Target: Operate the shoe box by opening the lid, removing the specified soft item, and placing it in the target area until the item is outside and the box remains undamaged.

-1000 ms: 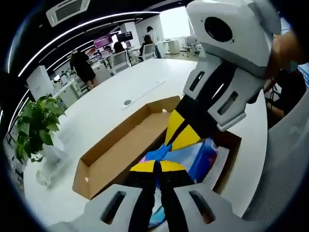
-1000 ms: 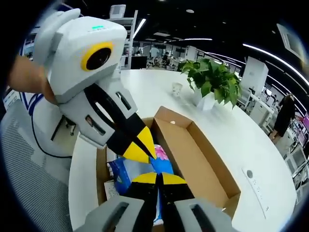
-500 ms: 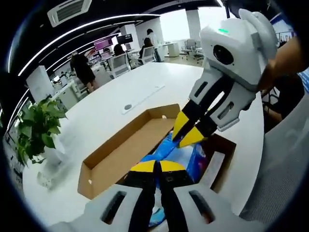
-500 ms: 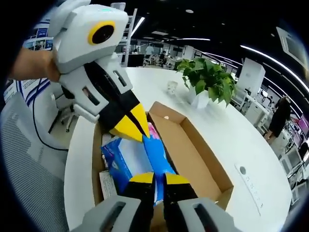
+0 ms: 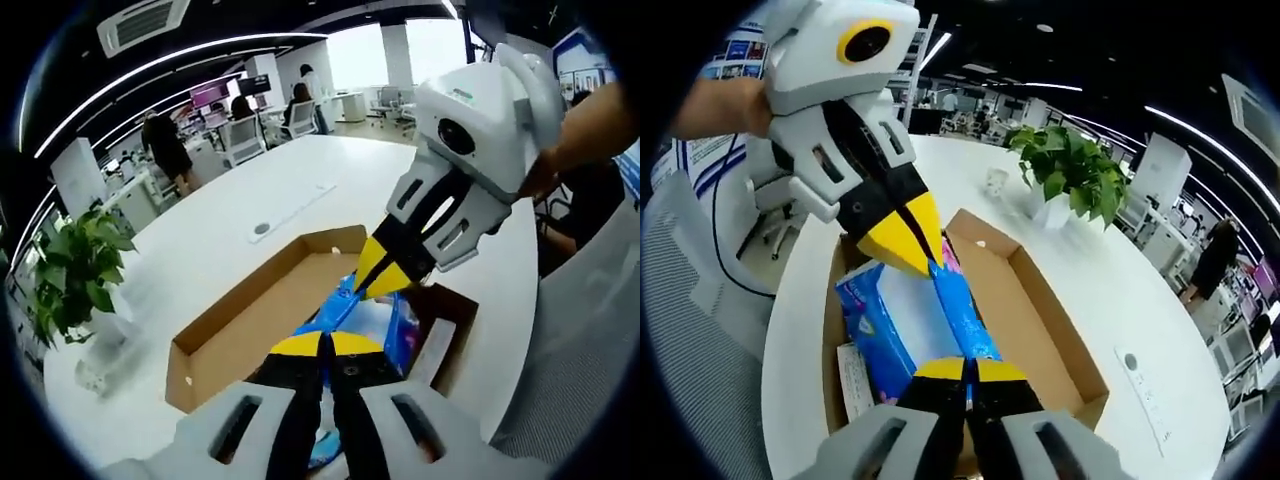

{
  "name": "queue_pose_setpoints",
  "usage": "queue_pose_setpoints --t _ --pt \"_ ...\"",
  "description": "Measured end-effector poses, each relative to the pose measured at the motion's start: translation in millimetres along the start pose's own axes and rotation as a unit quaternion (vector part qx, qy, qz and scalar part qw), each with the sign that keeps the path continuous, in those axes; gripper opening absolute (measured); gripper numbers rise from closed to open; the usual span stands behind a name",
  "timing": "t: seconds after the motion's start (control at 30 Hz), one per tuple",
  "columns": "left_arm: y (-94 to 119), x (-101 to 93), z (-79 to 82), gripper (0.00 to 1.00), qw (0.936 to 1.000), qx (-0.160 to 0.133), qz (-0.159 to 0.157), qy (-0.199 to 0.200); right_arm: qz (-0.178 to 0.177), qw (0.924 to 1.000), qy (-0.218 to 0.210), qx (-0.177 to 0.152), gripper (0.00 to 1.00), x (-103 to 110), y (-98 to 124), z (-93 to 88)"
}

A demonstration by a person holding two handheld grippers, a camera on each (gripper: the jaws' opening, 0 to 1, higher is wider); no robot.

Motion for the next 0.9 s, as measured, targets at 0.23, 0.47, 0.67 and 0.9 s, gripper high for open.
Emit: queue_pose_setpoints --t 0.23,0.47,0.67,0.9 --pt "1 0.6 2.4 0.0 0.9999 -0.001 -0.006 0.009 -0.004 1.0 0.001 -0.002 0.0 -4 11 5.4" --pt "1 0.2 13.6 0.0 0.9998 -0.005 -0.013 0.011 -0.016 0.9999 0.003 -0.002 0.0 -12 25 9.8" --pt "-2 -3.1 24.1 0.0 0.9997 -0.006 -0.023 0.004 -0.025 0.9997 -0.001 -0.003 0.0 -18 35 8.7" --pt "-7 -7.4 42.5 0.0 0.9993 -0.012 -0.034 -0.008 -0.038 0.9992 -0.013 -0.006 0.0 -30 54 7.4"
Point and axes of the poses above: the point that each gripper's makers call its tool centre point, and the gripper's own axes: y roughly backward along the fingers, x roughly to its left, z roughly out of its top, the point moved 2 cm from there along y, roughly backward along the fingers, and after that the axes turned 7 degrees about -y, right-handed, at the moved point
